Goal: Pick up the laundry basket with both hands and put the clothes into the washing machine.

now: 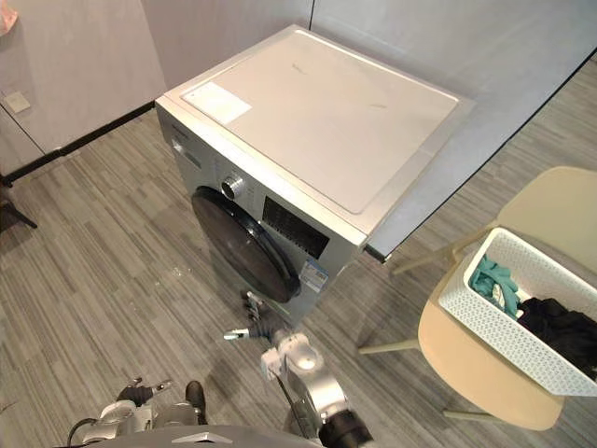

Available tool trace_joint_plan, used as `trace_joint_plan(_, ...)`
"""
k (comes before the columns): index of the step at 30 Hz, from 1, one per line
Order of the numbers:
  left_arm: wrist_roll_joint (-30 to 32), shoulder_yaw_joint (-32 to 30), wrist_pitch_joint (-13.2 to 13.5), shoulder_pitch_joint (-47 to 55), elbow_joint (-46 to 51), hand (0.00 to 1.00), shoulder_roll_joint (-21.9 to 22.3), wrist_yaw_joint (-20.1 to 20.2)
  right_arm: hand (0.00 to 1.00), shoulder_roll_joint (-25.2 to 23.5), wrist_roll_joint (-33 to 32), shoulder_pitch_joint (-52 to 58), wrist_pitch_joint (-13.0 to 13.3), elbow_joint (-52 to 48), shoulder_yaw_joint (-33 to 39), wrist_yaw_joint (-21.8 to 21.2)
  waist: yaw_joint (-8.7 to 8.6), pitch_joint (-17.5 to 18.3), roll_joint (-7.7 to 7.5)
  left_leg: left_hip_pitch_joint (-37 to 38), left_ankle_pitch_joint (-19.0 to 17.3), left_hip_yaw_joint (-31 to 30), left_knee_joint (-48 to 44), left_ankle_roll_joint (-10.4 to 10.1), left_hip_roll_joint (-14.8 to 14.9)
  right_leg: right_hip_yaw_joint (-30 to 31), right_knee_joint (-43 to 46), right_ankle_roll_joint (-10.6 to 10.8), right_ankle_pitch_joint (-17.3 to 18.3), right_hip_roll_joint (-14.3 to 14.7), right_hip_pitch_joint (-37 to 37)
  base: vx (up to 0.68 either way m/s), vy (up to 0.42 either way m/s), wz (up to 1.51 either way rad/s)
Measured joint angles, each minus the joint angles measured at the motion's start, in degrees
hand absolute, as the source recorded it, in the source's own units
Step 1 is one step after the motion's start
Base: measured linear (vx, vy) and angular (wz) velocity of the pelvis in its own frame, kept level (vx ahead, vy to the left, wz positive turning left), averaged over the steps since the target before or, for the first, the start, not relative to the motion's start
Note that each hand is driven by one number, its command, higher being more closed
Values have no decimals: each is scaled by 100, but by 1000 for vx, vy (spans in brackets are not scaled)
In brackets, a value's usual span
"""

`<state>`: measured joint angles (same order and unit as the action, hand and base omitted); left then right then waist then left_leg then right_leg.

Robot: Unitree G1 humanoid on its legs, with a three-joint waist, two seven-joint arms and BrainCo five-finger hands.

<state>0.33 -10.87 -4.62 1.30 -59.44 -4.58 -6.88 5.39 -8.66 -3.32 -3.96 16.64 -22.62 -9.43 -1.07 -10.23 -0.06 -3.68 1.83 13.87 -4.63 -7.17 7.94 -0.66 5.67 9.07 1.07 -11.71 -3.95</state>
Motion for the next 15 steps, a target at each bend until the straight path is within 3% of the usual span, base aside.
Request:
trace_joint_plan(5,0,96,0,-62,-30,0,31,-38,0,388,5,-562,5,-46,116,205,13,-214,264,-38,313,-87,406,-1,-9,-110,-71,104,-97,24,-114,-75,-26,7)
trace_joint_plan(11,-4,97,-43,-197,-25,0,-112,-163,0,474,243,-1359,7,-186,900,934,59,-597,150,-230,513,-188,576,17,-9,-171,-120,120,-235,57,-278,-56,1,8)
trace_joint_plan(15,-22,145,-48,-267,-3,0,-119,-251,0,597,244,-1929,6,-140,1065,1178,69,-818,195,-440,611,-299,576,37,-16,-254,-110,111,-302,57,-427,-15,10,11)
